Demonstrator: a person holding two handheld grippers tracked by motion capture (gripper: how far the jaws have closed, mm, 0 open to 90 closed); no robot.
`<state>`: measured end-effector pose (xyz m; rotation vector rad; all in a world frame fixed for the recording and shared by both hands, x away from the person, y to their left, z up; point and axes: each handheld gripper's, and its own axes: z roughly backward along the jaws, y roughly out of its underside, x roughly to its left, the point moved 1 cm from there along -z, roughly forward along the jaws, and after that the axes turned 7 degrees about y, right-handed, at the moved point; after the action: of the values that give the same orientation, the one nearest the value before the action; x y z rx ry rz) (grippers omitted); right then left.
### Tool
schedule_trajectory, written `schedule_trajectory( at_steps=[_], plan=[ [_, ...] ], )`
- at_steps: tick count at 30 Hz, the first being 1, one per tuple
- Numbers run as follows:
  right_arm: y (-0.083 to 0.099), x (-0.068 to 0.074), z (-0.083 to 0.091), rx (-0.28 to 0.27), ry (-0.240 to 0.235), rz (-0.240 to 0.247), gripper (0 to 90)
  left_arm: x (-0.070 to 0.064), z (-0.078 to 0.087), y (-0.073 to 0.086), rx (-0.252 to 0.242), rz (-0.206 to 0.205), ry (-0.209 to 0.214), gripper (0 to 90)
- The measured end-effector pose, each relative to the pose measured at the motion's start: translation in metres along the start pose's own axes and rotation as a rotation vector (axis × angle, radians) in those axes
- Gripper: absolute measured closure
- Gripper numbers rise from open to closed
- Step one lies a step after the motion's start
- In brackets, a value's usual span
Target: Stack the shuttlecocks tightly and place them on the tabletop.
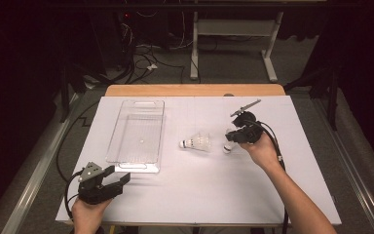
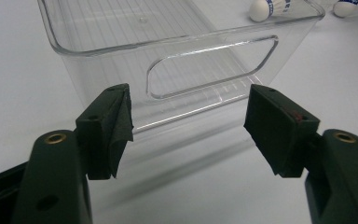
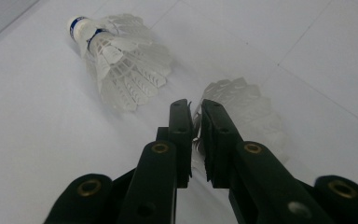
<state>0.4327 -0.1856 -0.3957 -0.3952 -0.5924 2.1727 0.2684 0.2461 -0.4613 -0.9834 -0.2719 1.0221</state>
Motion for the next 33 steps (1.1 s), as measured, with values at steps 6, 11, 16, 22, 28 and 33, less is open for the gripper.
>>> schedule_trajectory(
  at_steps=[6,11,16,22,28,33],
  plan=[
    [0.009,-0.005,0.006,0.003,0.001,-0.008,83.2,0.000,0.000,0.000,0.001,0.000,0.000,32.8],
    [0.018,-0.010,0.008,0.007,0.001,-0.020,83.2,0.000,0.000,0.000,0.001,0.001,0.000,32.8],
    [0.026,-0.013,0.009,0.013,-0.001,-0.023,83.2,0.000,0.000,0.000,-0.003,0.006,0.000,32.7],
    [0.035,-0.015,0.009,0.019,-0.009,-0.033,83.2,0.000,0.000,0.000,-0.004,0.009,0.000,32.6],
    [0.043,-0.017,0.010,0.028,-0.019,-0.039,83.6,0.000,0.000,0.000,-0.004,0.009,-0.002,32.6],
    [0.049,-0.018,0.009,0.031,-0.024,-0.051,85.2,0.000,0.000,0.000,-0.002,0.009,-0.002,32.6]
  ],
)
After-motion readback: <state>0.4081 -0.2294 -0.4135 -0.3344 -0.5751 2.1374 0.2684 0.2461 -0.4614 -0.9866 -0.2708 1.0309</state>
